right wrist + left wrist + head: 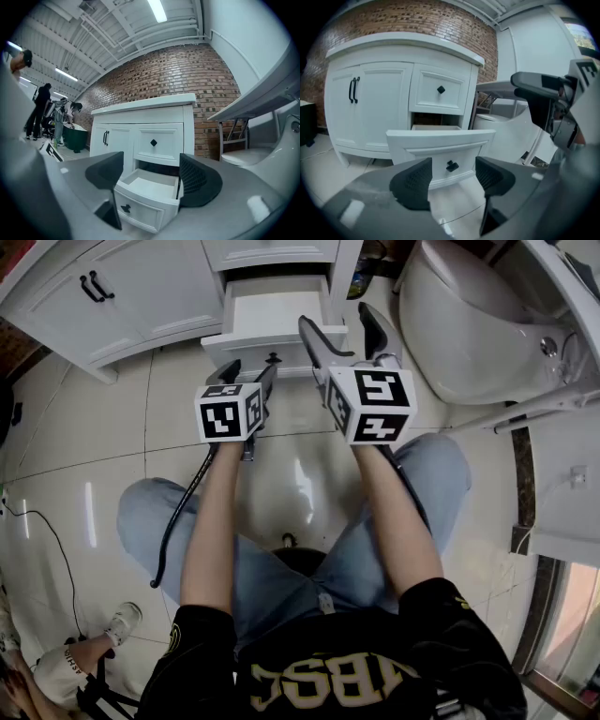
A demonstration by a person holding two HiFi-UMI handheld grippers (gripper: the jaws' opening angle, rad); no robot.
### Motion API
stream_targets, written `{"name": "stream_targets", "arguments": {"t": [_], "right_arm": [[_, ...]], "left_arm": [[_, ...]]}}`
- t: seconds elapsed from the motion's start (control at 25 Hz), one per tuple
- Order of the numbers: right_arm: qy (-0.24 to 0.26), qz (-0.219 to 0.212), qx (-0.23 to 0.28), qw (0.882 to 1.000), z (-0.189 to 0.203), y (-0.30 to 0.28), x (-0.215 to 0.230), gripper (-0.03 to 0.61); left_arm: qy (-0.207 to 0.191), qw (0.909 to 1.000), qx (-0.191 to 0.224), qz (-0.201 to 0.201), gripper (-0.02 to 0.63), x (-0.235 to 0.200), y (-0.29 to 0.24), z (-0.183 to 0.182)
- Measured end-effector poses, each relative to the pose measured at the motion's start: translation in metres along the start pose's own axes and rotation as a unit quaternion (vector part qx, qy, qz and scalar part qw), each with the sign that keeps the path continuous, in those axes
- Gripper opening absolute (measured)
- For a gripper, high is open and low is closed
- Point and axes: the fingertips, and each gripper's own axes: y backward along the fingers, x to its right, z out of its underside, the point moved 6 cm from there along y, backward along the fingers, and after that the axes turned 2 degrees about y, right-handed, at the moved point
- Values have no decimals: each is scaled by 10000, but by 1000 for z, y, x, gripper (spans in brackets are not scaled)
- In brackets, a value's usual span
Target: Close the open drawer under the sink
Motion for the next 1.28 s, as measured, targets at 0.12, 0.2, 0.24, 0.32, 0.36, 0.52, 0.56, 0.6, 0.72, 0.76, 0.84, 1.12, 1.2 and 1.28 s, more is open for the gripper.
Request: {"name": "stream_targets", "arguments": {"t": [0.12, 0.2, 0.24, 0.32, 0.36, 0.52, 0.56, 0.6, 0.72, 0.76, 0.84, 1.12, 1.2, 1.28], "right_arm": [[40, -54, 5, 10000, 1, -9, 2, 377], [44, -78, -20, 10000, 3, -14, 3, 376], [37, -87, -35, 9999, 4, -17, 4, 376], [17, -93, -59, 9999, 5, -23, 8, 374], [9, -86, -69, 9999, 6, -25, 10, 374], [54, 10, -122, 9999, 12, -37, 22, 373], [53, 40, -137, 9999, 13, -40, 25, 373], [39, 58, -148, 9999, 15, -43, 29, 373], [16, 77, -195, 9998, 20, -56, 38, 373], [8, 76, -220, 9997, 23, -61, 41, 373], [-32, 56, -273, 9996, 28, -71, 45, 373], [-303, -72, -308, 9990, 39, -97, 48, 371], [-361, -105, -353, 9987, 43, -101, 48, 371], [-445, -171, -397, 9981, 47, -104, 50, 370]], "left_arm": [[314, 9992, -222, 50, 296, -4, -21, 13], [509, 9981, -336, 112, 285, -5, -33, 20], [580, 9975, -374, 145, 276, -6, -38, 22], [703, 9965, -427, 172, 265, -7, -48, 23], [764, 9960, -436, 165, 259, -8, -52, 22], [952, 9943, -464, 121, 255, -15, -72, 19], [991, 9938, -486, 96, 250, -18, -76, 19], [1027, 9934, -502, 61, 234, -20, -80, 18], [1062, 9932, -473, -2, 232, -26, -91, 12], [1063, 9933, -453, -13, 232, -27, -95, 8], [1058, 9936, -398, -40, 232, -32, -103, 2], [1353, 9908, 1, 72, 147, -40, -146, -16], [1352, 9908, 33, 11, 147, -47, -158, -25], [1390, 9903, 68, 5, 147, -54, -171, -34]]}}
